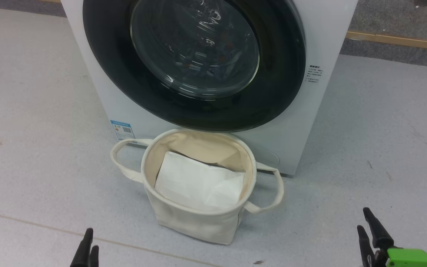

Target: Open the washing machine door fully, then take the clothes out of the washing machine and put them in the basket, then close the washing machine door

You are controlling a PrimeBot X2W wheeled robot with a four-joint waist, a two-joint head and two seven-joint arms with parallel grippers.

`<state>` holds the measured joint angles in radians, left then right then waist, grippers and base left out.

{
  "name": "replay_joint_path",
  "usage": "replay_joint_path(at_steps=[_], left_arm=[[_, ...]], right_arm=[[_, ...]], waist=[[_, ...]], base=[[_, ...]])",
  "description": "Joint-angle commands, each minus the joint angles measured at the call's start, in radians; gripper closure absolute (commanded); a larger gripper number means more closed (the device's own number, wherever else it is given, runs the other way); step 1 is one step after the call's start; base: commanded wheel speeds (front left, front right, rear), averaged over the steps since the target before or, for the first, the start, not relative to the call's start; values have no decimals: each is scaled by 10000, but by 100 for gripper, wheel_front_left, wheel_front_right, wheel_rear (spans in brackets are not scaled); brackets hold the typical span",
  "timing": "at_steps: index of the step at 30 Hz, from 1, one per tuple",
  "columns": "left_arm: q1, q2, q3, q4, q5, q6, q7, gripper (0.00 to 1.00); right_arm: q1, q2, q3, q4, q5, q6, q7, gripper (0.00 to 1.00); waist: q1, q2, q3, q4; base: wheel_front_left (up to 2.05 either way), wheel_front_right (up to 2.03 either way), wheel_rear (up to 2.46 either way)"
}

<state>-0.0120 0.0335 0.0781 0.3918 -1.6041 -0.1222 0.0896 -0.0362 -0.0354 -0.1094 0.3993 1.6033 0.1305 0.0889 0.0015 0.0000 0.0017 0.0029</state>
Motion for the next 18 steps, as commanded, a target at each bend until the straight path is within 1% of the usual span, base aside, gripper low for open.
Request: replay_joint_path(at_steps=[1, 4, 18], left_arm=[[-448, 53, 96, -366, 106, 14, -106, 0], [-483, 58, 134, -425, 150, 25, -190, 0], [-704, 129, 291, -819, 390, 129, -547, 0]], right_arm=[[-464, -21, 58, -332, 93, 0, -107, 0], [-528, -25, 137, -355, 114, 0, -195, 0], [-904, -40, 497, -529, 130, 0, -604, 0]], waist=[[-1, 0, -3, 1], [-13, 0, 11, 10], [-14, 0, 12, 47]], base=[[0, 0, 0], [0, 0, 0], [0, 0, 0]])
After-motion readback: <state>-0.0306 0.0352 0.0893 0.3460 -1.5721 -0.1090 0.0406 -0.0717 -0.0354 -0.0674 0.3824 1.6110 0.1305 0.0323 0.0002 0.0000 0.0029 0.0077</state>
